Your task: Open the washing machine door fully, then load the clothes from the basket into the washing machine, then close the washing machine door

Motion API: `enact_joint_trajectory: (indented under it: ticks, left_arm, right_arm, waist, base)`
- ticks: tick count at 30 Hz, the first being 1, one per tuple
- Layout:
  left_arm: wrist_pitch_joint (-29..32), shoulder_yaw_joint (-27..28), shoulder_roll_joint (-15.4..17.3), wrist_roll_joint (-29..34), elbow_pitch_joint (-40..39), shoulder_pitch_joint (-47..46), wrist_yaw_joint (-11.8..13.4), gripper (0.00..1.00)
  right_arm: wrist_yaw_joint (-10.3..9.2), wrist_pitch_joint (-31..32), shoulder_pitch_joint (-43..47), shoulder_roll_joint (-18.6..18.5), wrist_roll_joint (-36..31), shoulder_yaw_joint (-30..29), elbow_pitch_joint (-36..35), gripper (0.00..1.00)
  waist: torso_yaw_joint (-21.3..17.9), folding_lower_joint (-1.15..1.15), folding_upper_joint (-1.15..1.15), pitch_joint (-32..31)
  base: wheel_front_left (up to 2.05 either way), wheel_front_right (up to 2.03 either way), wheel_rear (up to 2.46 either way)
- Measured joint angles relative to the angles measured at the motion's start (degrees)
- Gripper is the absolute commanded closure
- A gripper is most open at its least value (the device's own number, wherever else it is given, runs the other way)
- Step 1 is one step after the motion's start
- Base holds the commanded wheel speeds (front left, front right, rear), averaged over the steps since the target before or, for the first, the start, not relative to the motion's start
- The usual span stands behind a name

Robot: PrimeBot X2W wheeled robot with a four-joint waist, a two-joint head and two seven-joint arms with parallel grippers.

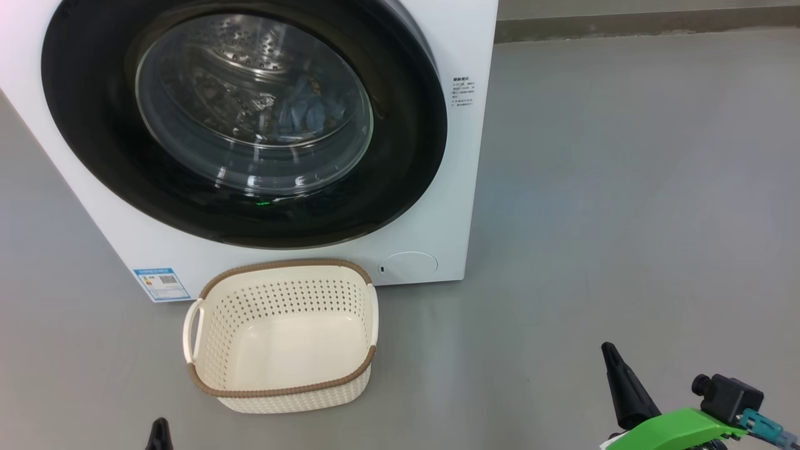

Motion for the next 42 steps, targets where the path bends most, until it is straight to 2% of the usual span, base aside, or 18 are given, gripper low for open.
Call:
enact_joint_trajectory:
  ticks: [42]
  left_arm:
    - [7.1,1.0,0.1,-28.2,2.8,-5.3,-3.1,1.0]
  right_arm:
    - [-0.01,7.0,-0.2,0.0,26.1,-4.4,-1.2,1.0]
  waist:
    - [0.2,0.0,0.0,0.3]
  base:
    - [0.0,0.0,0.0]
